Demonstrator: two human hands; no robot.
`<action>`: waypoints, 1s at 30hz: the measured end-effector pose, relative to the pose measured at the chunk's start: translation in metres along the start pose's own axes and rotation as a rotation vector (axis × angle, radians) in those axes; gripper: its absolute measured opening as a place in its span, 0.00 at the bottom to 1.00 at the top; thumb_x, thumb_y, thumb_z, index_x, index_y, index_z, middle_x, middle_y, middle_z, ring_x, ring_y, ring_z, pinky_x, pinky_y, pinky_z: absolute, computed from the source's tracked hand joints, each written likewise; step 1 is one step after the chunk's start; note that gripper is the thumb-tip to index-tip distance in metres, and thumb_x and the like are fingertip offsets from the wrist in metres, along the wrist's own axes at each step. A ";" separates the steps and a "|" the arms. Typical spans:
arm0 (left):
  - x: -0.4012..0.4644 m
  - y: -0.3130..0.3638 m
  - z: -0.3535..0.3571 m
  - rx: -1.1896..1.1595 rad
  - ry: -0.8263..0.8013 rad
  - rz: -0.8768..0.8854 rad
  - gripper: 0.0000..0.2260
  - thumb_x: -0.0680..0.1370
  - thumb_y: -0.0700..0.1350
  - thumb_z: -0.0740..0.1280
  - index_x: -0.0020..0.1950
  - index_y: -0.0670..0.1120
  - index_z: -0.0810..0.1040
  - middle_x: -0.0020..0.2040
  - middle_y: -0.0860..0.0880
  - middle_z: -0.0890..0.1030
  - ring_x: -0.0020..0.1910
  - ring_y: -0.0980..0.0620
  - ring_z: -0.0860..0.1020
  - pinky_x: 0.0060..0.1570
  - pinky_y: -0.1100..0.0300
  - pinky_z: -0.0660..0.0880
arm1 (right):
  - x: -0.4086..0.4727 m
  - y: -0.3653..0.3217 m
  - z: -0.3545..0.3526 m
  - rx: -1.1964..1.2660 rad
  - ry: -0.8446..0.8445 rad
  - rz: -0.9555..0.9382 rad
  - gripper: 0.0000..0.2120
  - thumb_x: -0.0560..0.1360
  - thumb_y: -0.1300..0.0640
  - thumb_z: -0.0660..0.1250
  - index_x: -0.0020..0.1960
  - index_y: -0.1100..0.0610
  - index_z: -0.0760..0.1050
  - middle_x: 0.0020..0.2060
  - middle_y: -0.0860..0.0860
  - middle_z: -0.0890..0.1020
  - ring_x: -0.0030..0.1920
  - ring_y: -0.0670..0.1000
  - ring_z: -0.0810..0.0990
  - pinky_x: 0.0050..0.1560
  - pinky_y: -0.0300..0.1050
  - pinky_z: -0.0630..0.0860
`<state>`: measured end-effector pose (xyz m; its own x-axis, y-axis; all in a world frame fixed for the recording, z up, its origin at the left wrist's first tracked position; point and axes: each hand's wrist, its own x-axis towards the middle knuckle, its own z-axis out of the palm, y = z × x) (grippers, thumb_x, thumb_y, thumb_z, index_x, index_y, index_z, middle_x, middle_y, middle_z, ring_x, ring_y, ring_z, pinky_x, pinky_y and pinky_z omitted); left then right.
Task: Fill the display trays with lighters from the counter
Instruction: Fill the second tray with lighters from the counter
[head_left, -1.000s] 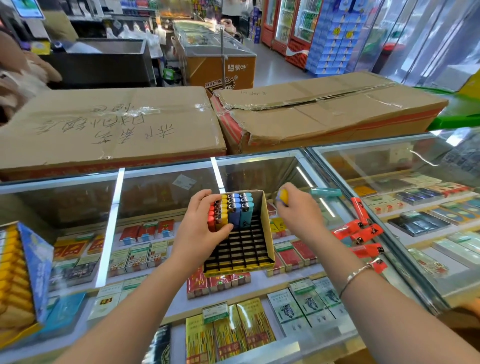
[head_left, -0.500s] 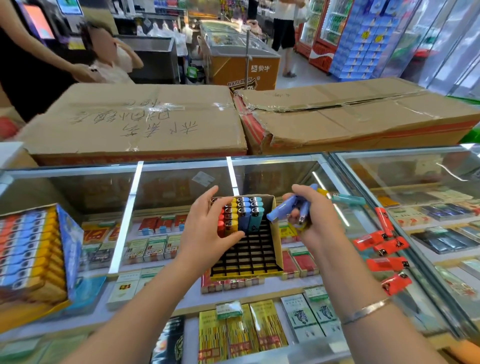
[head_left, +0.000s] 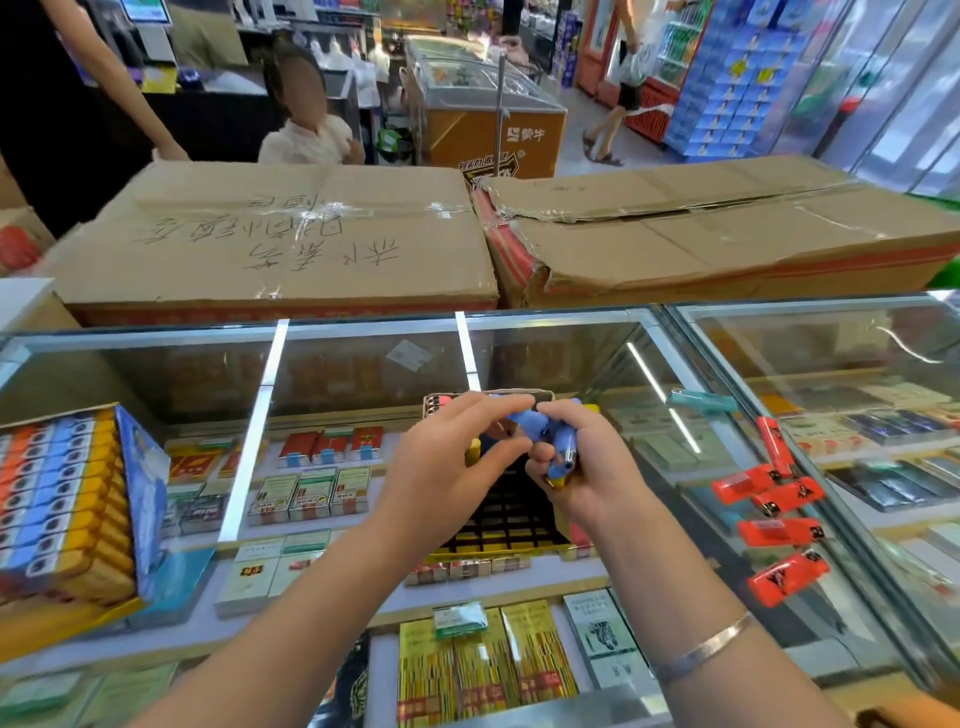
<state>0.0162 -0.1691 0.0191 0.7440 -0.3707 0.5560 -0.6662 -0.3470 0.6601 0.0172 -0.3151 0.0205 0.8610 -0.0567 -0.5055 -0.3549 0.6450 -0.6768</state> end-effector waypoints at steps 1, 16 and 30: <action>0.001 0.000 0.000 -0.041 0.016 -0.024 0.13 0.76 0.41 0.67 0.61 0.47 0.78 0.50 0.55 0.79 0.48 0.59 0.77 0.48 0.61 0.75 | 0.001 0.000 -0.001 -0.037 0.013 -0.018 0.04 0.76 0.63 0.60 0.42 0.60 0.69 0.31 0.55 0.74 0.18 0.46 0.67 0.18 0.34 0.65; 0.018 -0.017 -0.009 0.188 -0.203 -0.192 0.13 0.77 0.41 0.65 0.61 0.51 0.78 0.47 0.60 0.74 0.48 0.59 0.74 0.47 0.58 0.76 | 0.014 -0.004 -0.016 -0.612 0.274 -0.391 0.05 0.73 0.63 0.65 0.46 0.56 0.79 0.29 0.50 0.75 0.26 0.46 0.69 0.23 0.36 0.66; 0.015 -0.008 0.005 0.436 -0.183 -0.016 0.10 0.77 0.40 0.65 0.56 0.44 0.81 0.52 0.48 0.80 0.50 0.49 0.76 0.43 0.56 0.75 | 0.020 0.002 -0.022 -0.852 0.294 -0.532 0.05 0.74 0.61 0.64 0.45 0.53 0.77 0.34 0.48 0.78 0.36 0.44 0.76 0.27 0.34 0.69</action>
<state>0.0324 -0.1763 0.0200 0.7590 -0.4948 0.4233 -0.6436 -0.6685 0.3726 0.0260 -0.3315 -0.0024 0.8993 -0.4326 -0.0648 -0.1940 -0.2617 -0.9454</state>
